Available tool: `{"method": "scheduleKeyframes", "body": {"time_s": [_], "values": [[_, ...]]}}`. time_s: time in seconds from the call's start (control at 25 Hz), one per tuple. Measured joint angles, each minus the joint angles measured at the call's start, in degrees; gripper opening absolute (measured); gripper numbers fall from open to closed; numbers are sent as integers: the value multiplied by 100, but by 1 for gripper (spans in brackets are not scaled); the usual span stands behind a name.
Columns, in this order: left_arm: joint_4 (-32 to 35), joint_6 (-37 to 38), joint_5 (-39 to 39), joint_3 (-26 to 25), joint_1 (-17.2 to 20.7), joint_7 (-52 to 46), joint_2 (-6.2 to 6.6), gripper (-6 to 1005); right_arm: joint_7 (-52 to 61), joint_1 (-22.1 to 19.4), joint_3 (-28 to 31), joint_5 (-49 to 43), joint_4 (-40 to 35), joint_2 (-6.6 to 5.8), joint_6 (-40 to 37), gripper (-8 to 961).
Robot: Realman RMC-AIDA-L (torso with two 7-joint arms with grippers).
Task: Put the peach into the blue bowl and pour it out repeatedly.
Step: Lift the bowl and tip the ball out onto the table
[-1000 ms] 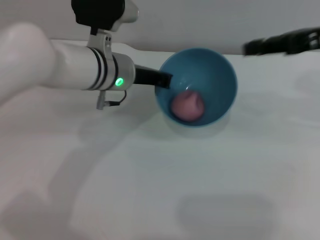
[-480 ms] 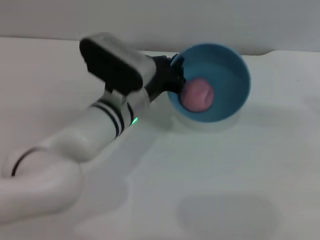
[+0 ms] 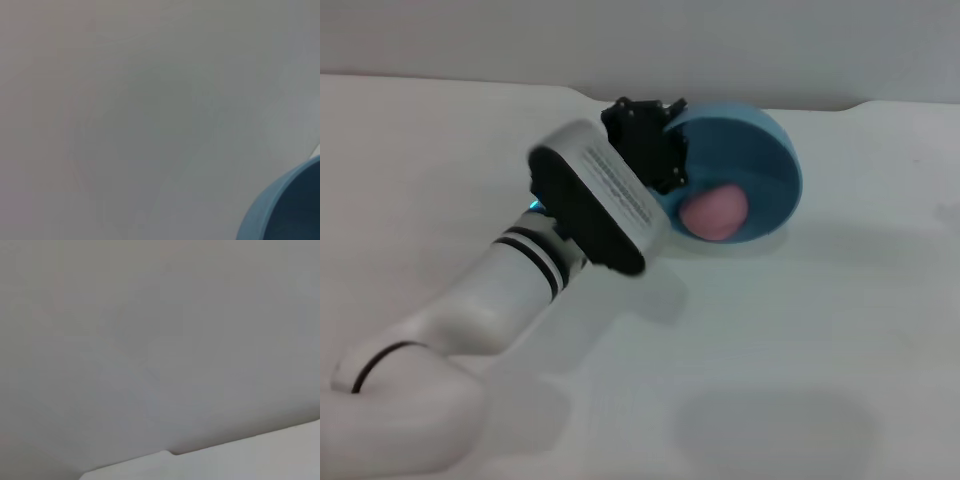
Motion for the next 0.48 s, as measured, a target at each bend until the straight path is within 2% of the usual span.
{"method": "scheduleKeyframes", "body": {"time_s": [0.24,0.48], "values": [[-25,-687,-573,753,-126,1599,-3,-1,-4,-53,-1,23,147,0,1,416],[-87,-870,-683,1146,-199,2291,-2,-1,-4,-108,6,35,154,3,0,424]]}}
